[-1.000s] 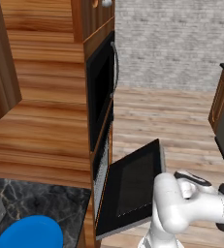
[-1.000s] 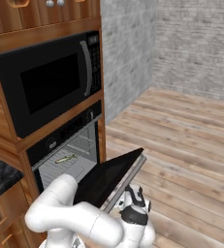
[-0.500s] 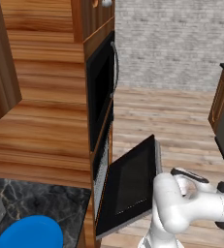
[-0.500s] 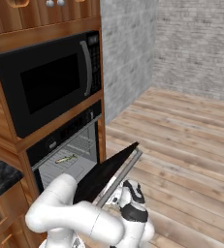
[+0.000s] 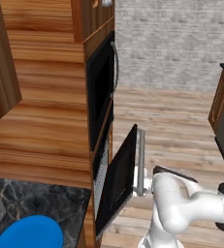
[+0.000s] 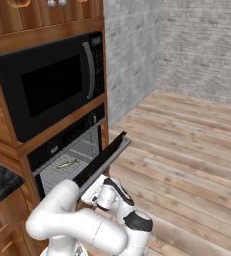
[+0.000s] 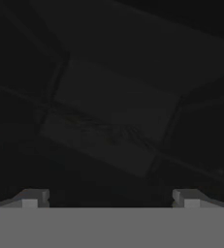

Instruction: Place the fish on the rack of the oven, and slide the rack back inside. Close the oven door.

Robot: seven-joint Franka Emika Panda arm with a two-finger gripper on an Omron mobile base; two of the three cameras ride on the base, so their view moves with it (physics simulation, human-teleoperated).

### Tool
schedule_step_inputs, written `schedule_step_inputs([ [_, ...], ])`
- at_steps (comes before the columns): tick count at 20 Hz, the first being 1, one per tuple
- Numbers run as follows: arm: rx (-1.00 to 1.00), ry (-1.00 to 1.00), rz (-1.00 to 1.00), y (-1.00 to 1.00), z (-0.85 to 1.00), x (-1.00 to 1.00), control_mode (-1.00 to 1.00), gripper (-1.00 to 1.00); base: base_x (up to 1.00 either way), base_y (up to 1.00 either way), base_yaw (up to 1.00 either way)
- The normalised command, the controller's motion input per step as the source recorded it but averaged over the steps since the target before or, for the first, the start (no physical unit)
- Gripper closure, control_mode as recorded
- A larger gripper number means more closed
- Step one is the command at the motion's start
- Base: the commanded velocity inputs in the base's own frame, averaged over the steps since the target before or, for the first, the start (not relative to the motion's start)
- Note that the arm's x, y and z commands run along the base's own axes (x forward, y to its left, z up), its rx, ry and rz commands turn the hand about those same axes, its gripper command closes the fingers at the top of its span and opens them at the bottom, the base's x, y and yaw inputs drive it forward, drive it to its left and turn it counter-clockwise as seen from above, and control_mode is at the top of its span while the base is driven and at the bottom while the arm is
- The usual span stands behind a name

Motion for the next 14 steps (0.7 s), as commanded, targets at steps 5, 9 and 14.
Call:
schedule_step_inputs([
  [5, 0.38, -0.29, 0.24, 1.0, -0.23, 0.37, -1.0, -1.0, 0.0, 0.0, 0.0],
  [9, 0.35, -0.21, 0.24, 1.0, -0.29, 0.5, -1.0, -1.0, 0.0, 0.0, 0.0],
  [14, 0.3, -0.13, 0.23, 1.0, -0.34, 0.6, -1.0, -1.0, 0.0, 0.0, 0.0],
])
